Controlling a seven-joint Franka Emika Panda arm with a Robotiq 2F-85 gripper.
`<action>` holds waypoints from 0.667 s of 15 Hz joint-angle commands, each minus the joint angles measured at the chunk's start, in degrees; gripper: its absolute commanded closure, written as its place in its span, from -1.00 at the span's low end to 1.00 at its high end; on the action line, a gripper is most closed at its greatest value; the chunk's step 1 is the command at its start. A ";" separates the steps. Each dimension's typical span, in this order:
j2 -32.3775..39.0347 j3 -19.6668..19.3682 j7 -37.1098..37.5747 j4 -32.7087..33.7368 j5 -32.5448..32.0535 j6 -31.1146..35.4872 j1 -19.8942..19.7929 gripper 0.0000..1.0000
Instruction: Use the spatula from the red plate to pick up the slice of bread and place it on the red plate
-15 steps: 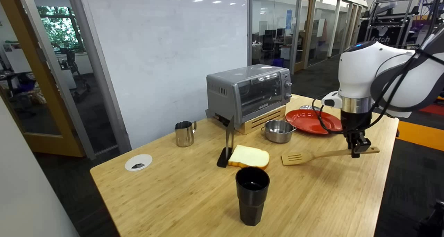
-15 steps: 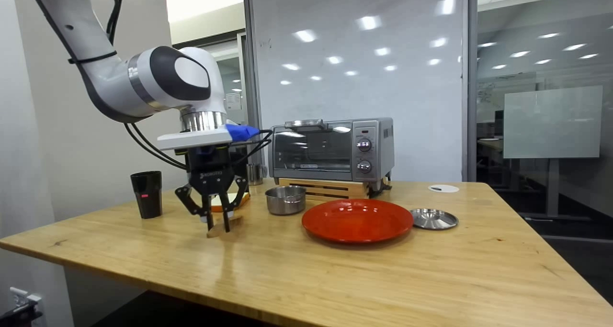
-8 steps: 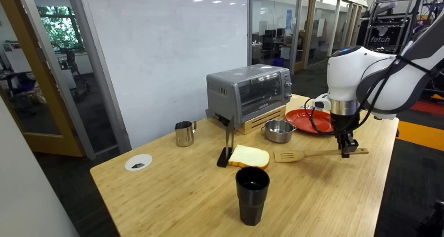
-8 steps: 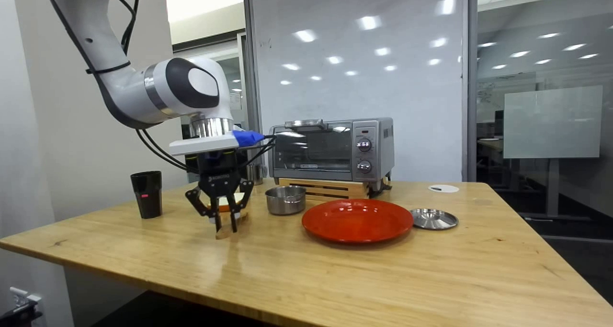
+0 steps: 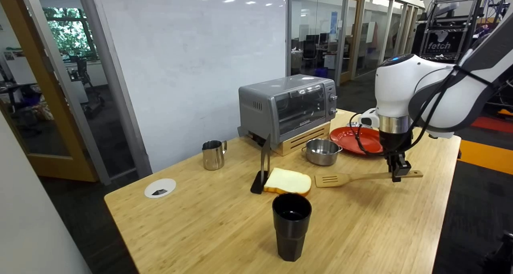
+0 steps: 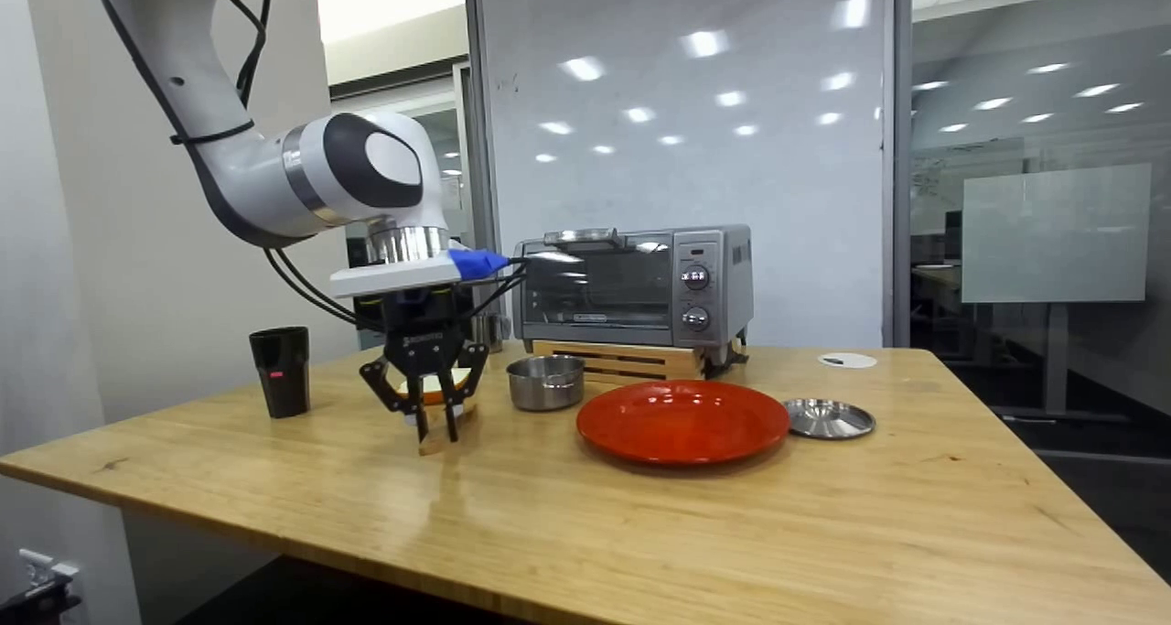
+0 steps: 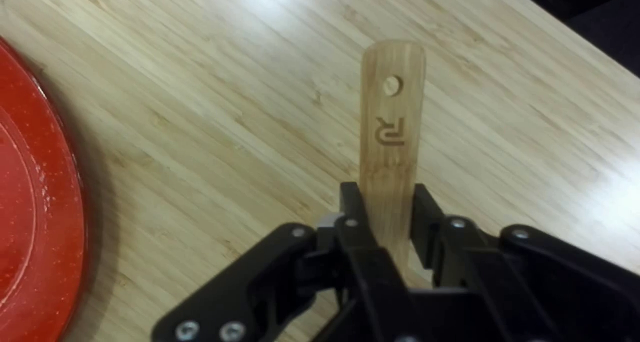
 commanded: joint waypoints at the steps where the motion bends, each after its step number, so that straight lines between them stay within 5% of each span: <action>1: 0.09 0.57 1.56 -0.18 -2.74 -0.86 0.43 0.87; 10: 0.39 1.59 2.77 0.52 -3.62 -1.24 1.35 0.87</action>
